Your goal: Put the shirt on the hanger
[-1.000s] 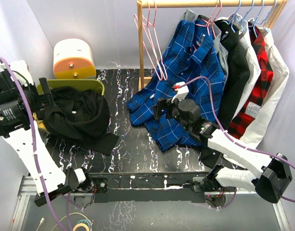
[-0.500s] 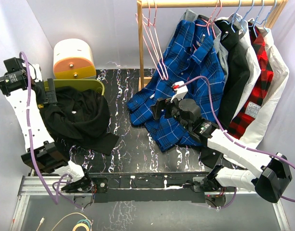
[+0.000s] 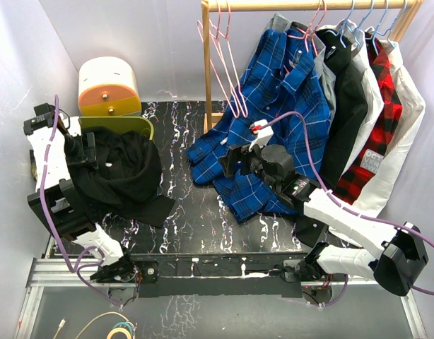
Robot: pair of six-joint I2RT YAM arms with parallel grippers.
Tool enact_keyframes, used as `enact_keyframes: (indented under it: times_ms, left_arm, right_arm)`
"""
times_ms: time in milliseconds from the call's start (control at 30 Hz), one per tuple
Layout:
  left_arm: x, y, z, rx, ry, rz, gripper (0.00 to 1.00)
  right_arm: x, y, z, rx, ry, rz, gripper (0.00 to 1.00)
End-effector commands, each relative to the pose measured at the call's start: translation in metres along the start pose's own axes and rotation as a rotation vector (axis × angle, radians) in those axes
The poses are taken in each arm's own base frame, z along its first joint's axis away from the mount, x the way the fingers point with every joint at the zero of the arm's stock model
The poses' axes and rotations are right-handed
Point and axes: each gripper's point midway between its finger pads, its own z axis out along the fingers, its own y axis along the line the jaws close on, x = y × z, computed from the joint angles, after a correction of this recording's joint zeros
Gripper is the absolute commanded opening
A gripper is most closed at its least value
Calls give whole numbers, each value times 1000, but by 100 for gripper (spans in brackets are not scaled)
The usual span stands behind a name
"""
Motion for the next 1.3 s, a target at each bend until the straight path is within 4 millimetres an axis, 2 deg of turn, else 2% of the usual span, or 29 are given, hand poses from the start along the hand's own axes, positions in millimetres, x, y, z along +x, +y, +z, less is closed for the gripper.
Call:
enact_keyframes:
  times_ms: [0, 67, 100, 167, 200, 267, 367, 433, 533, 633, 767, 867, 933, 967, 1067, 1167, 1267]
  left_arm:
    - [-3, 7, 6, -27, -33, 16, 71]
    - [-6, 0, 2, 14, -44, 28, 28]
    - [-11, -3, -6, 30, -63, 31, 0]
    - [-25, -15, -34, 83, -144, 48, 0]
    - [-34, -21, -56, 102, -206, 62, 0]
    - [-50, -33, -105, 136, -346, 102, 0]
    - [-59, -57, -183, 177, -576, 201, 0]
    - [-55, -70, -228, 178, -721, 270, 0]
    - [-39, -85, -286, 142, -910, 353, 0]
    - [-19, -100, -333, 100, -1101, 444, 0]
    - [8, -119, -388, 22, -1388, 558, 0]
    - [17, -127, -410, 8, -1474, 600, 0]
    - [16, -129, -411, 29, -1445, 602, 0]
    - [14, -130, -413, 41, -1431, 602, 0]
    - [12, -131, -417, 52, -1426, 599, 0]
    - [10, -129, -418, 40, -1444, 586, 0]
    - [7, -125, -415, 34, -1430, 575, 0]
  right_arm:
    - [-27, 18, 2, -66, -70, 34, 98]
    - [-25, 26, 0, -113, -60, 29, 98]
    - [-26, 34, -3, -165, -59, 12, 98]
    - [-23, 60, -16, -333, -65, -50, 98]
    - [-23, 72, -25, -421, -82, -78, 98]
    - [-19, 98, -45, -606, -103, -123, 98]
    - [-10, 116, -57, -747, -81, -171, 98]
    - [-1, 123, -57, -812, -35, -204, 98]
    - [-1, 131, -49, -860, -35, -243, 98]
    - [-18, 136, -32, -853, -124, -268, 98]
    - [-48, 147, 1, -840, -256, -339, 98]
    - [-66, 154, 28, -823, -335, -362, 98]
    - [-78, 163, 45, -836, -354, -340, 98]
    - [-74, 167, 57, -855, -337, -324, 98]
    - [-76, 187, 73, -937, -334, -285, 98]
    - [-55, 211, 78, -1077, -282, -262, 98]
    - [-31, 229, 71, -1182, -237, -286, 98]
